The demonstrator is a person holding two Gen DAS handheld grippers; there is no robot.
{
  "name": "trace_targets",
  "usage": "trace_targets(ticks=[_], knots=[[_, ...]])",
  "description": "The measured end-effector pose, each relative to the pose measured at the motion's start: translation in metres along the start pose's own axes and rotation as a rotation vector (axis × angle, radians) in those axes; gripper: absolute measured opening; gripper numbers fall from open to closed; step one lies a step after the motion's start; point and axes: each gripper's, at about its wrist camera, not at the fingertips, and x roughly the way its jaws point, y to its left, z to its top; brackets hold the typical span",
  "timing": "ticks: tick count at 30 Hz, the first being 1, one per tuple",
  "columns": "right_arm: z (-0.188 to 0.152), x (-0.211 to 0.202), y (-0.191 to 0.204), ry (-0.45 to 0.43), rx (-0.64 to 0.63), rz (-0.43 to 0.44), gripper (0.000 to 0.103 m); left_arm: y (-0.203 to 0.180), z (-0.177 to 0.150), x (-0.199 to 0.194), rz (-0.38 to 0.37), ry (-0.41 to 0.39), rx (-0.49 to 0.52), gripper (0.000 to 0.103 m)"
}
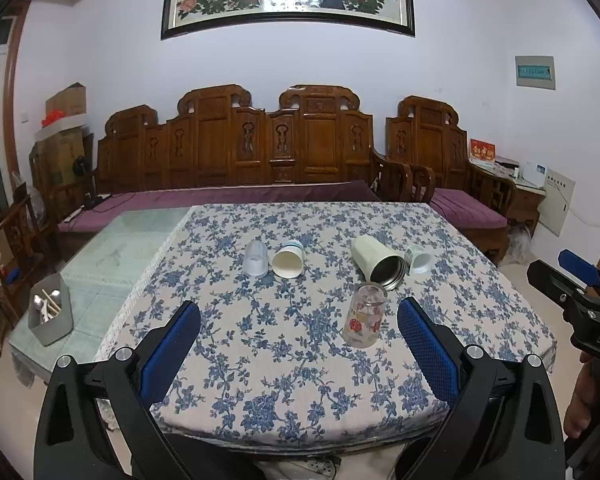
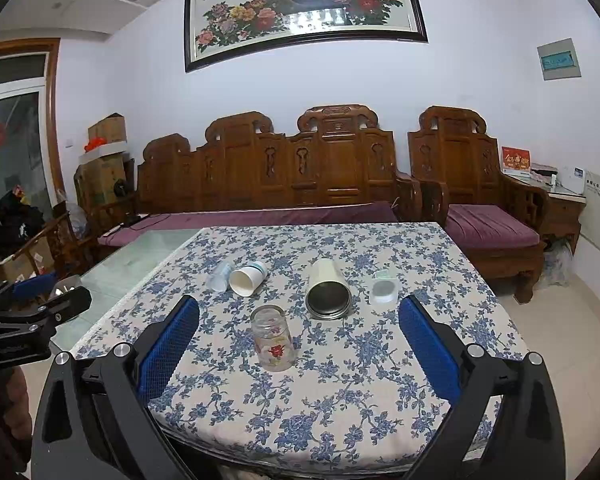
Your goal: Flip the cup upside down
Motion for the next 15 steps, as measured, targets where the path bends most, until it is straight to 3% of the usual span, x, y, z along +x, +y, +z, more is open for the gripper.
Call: trace_targets(ticks=[15], knots=[[-0.0002, 0.0006, -0.0007, 0.001, -0.002, -0.003, 0.101, -0.0011, 0.002, -0.0047, 0.001, -0.024, -0.013, 0.095]])
